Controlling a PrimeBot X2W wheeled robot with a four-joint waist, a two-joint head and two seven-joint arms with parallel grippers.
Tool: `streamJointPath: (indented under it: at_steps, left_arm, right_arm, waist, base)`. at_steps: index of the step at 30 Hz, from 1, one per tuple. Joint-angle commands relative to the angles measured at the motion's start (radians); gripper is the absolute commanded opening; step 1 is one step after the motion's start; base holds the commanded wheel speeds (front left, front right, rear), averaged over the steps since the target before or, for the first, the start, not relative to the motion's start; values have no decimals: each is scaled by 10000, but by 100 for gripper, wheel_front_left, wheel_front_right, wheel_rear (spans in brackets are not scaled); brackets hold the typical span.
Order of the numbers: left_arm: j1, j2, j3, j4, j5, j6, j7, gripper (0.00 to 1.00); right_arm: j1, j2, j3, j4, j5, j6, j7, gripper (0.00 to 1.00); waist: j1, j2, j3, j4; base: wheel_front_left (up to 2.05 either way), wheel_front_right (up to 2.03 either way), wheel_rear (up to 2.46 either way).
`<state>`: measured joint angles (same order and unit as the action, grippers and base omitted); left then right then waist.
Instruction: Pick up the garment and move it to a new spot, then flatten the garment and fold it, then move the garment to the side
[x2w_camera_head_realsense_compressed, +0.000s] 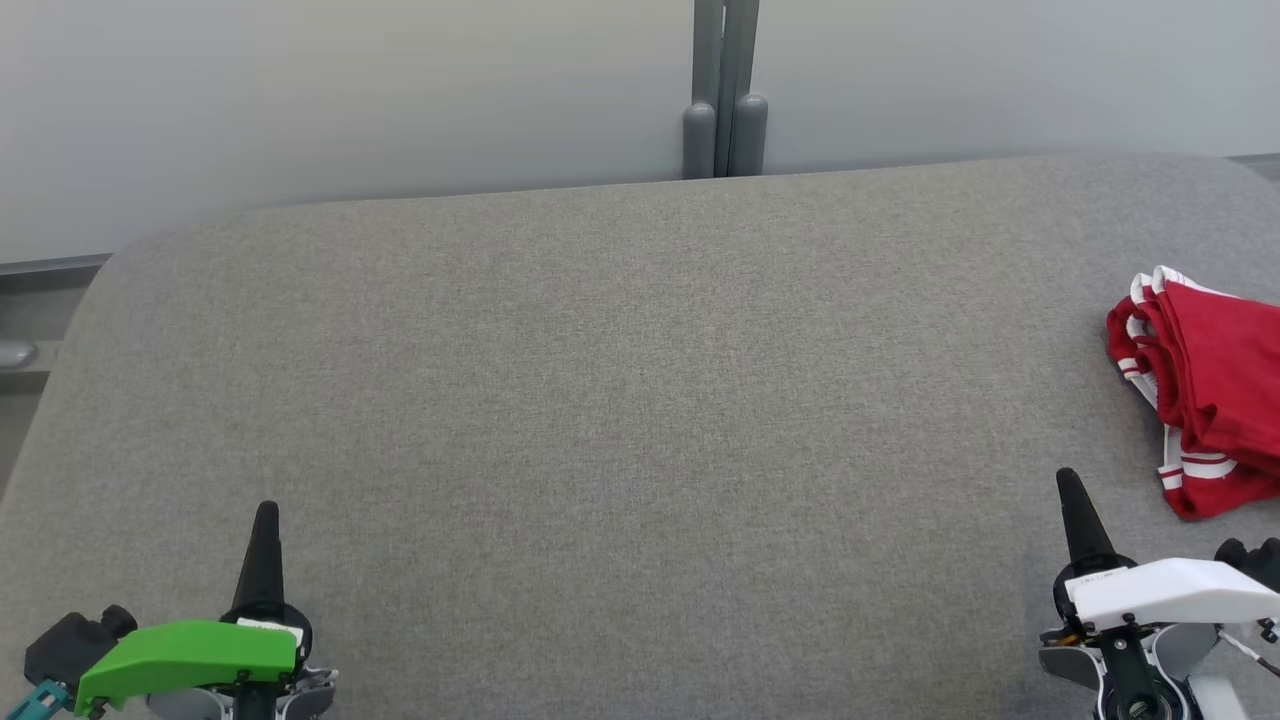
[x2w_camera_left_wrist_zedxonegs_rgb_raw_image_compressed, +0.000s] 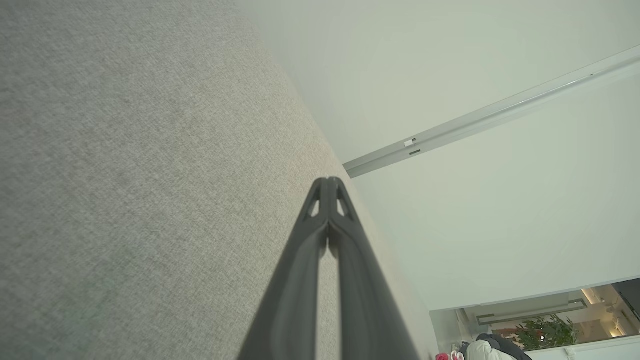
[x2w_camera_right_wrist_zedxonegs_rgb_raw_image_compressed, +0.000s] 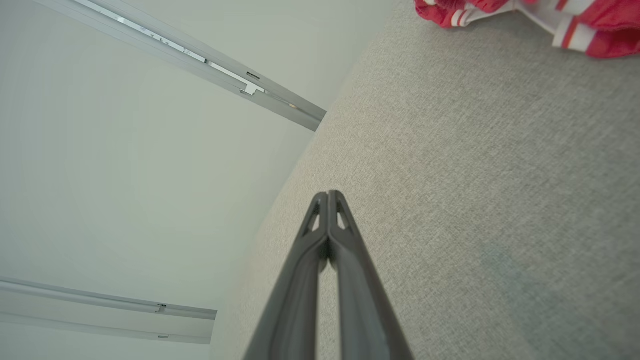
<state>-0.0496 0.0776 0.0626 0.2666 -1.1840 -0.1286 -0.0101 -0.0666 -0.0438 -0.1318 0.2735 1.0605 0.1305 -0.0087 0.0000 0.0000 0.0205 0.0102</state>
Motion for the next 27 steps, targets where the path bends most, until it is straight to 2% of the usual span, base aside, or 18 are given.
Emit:
streamJointPath:
  at_steps: [1,27]
  left_arm:
    - [-246,13,70,-85,-227,-22,57,0]
    - [-536,-126,277,-80,-2279,-29,658,0]
  right_arm:
    - [-184,-68,14,-125,322,6,65,0]
    - [-374,-81,78,-180,2909,5,644,0]
  waist:
    - [0,0,-4,-2]
    - [0,0,-77,-46]
  base:
    - [0,0,0]
    - [0,0,0]
